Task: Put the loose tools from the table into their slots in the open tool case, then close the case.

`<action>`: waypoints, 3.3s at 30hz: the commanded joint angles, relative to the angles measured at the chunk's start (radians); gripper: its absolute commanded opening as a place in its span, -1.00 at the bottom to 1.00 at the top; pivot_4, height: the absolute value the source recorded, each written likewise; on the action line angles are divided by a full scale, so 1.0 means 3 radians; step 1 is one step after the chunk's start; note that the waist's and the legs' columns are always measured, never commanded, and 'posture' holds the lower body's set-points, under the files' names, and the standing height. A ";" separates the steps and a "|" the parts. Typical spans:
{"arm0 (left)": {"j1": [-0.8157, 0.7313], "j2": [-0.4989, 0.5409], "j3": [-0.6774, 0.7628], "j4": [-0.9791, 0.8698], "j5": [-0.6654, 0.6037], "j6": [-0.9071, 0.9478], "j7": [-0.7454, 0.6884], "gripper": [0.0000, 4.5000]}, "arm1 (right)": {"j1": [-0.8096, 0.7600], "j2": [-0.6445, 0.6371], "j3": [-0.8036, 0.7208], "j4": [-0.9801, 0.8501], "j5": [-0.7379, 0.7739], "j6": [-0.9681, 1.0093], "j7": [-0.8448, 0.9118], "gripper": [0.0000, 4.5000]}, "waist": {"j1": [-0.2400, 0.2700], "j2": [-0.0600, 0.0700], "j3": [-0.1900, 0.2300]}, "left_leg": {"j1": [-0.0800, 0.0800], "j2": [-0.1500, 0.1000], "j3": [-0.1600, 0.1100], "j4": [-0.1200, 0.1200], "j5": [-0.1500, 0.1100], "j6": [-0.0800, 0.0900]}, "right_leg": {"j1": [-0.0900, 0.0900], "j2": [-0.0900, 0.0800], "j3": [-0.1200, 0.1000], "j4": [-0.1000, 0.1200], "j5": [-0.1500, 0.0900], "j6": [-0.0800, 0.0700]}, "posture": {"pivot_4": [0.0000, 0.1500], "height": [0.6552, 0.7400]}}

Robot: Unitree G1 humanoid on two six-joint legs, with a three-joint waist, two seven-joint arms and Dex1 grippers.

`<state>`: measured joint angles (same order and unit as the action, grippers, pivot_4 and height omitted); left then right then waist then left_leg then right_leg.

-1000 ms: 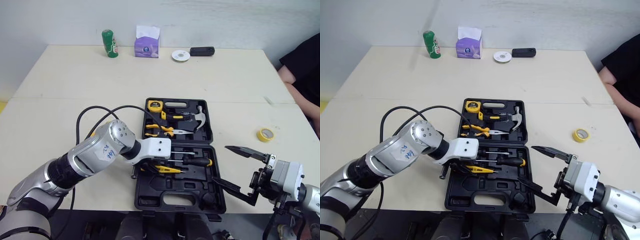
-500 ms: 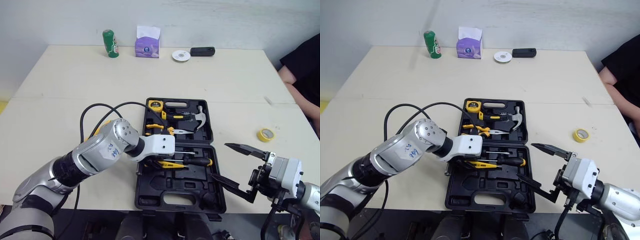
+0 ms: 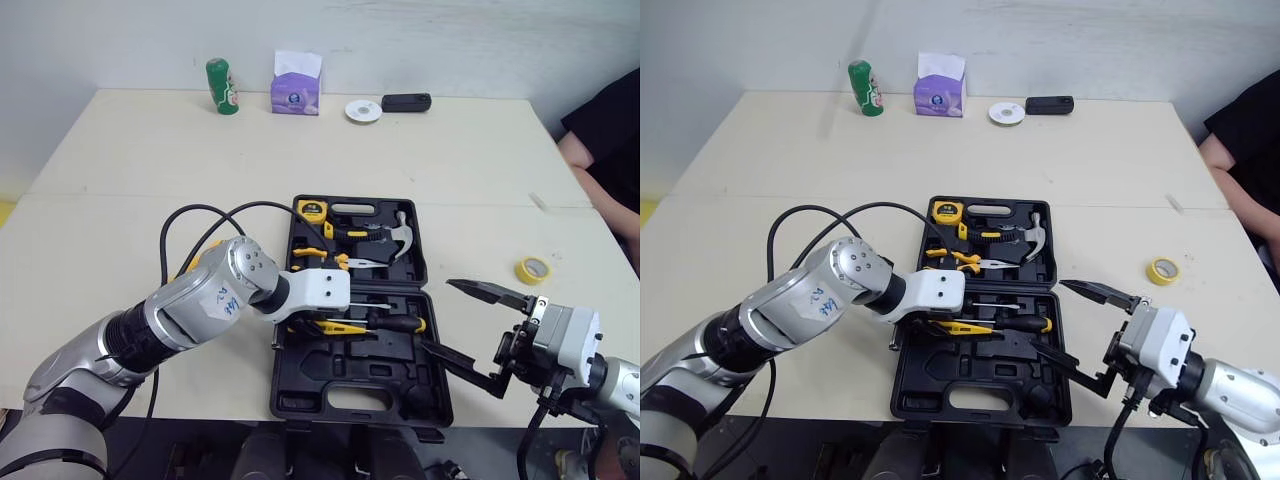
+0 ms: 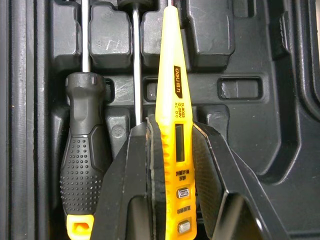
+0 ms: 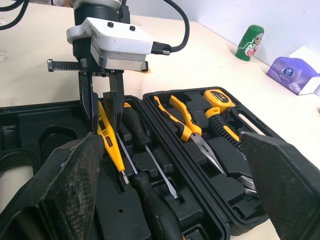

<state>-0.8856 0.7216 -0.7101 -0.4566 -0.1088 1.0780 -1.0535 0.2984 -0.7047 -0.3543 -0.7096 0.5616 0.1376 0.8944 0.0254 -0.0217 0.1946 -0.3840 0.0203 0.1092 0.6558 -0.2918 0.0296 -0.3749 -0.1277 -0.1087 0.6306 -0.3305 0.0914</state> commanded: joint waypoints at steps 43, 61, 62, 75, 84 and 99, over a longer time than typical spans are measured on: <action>0.1315 -0.0425 0.1386 0.1085 -0.0640 -0.2929 -0.0851 -0.99 | 0.0145 0.0013 -0.0156 0.0080 0.0034 -0.0202 0.0195 1.00 | -0.0004 0.0001 0.0000 | -0.0013 -0.0001 -0.0013 0.0020 -0.0003 0.0006 | 0.0001 -0.0004 -0.0017 0.0006 0.0001 0.0002 | 1.00 1.00; 0.1454 -0.0506 0.1213 0.1362 -0.0336 -0.2962 -0.0658 -0.99 | 0.0234 0.0045 -0.0123 0.0132 -0.0011 -0.0322 0.0181 1.00 | -0.0002 0.0003 -0.0002 | -0.0012 -0.0002 -0.0014 0.0020 -0.0006 0.0008 | 0.0002 -0.0008 -0.0017 0.0007 0.0001 0.0003 | 1.00 1.00; 0.1450 -0.0507 0.1214 0.1385 -0.0334 -0.2987 -0.0664 -0.99 | 0.0238 0.0046 -0.0122 0.0133 -0.0014 -0.0326 0.0182 1.00 | -0.0003 0.0003 -0.0002 | -0.0011 -0.0002 -0.0014 0.0020 -0.0006 0.0008 | 0.0002 -0.0008 -0.0016 0.0007 0.0001 0.0003 | 1.00 1.00; 0.1411 -0.0650 0.1313 0.1551 -0.0380 -0.2887 -0.0505 -0.99 | 0.0219 0.0040 -0.0086 0.0145 -0.0019 -0.0304 0.0174 1.00 | -0.0007 0.0011 -0.0007 | -0.0010 -0.0001 -0.0013 0.0020 -0.0006 0.0008 | 0.0002 -0.0007 -0.0017 0.0009 0.0001 0.0003 | 1.00 1.00; 0.1457 -0.0568 0.1145 0.1531 -0.0213 -0.2765 -0.0487 -0.99 | 0.0213 0.0037 -0.0080 0.0164 -0.0029 -0.0305 0.0180 1.00 | -0.0009 0.0020 -0.0012 | -0.0008 -0.0001 -0.0013 0.0020 -0.0006 0.0008 | 0.0003 -0.0007 -0.0015 0.0009 0.0001 0.0003 | 1.00 1.00; 0.1398 -0.0529 0.1182 0.1664 -0.0084 -0.2719 -0.0229 -0.99 | 0.0232 0.0047 -0.0081 0.0187 -0.0046 -0.0346 0.0201 1.00 | -0.0008 0.0030 -0.0033 | -0.0003 -0.0001 -0.0014 0.0020 -0.0013 0.0011 | 0.0008 -0.0009 -0.0015 0.0008 0.0001 0.0003 | 1.00 1.00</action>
<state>-0.4959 0.5519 -0.3336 0.0033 -0.1674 0.2567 -1.1176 0.3661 -0.6967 -0.3658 -0.6484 0.5476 0.0561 0.9496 0.0230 -0.0127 0.1847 -0.3850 0.0201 0.1052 0.6617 -0.2958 0.0330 -0.3725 -0.1304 -0.1132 0.6331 -0.3301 0.0922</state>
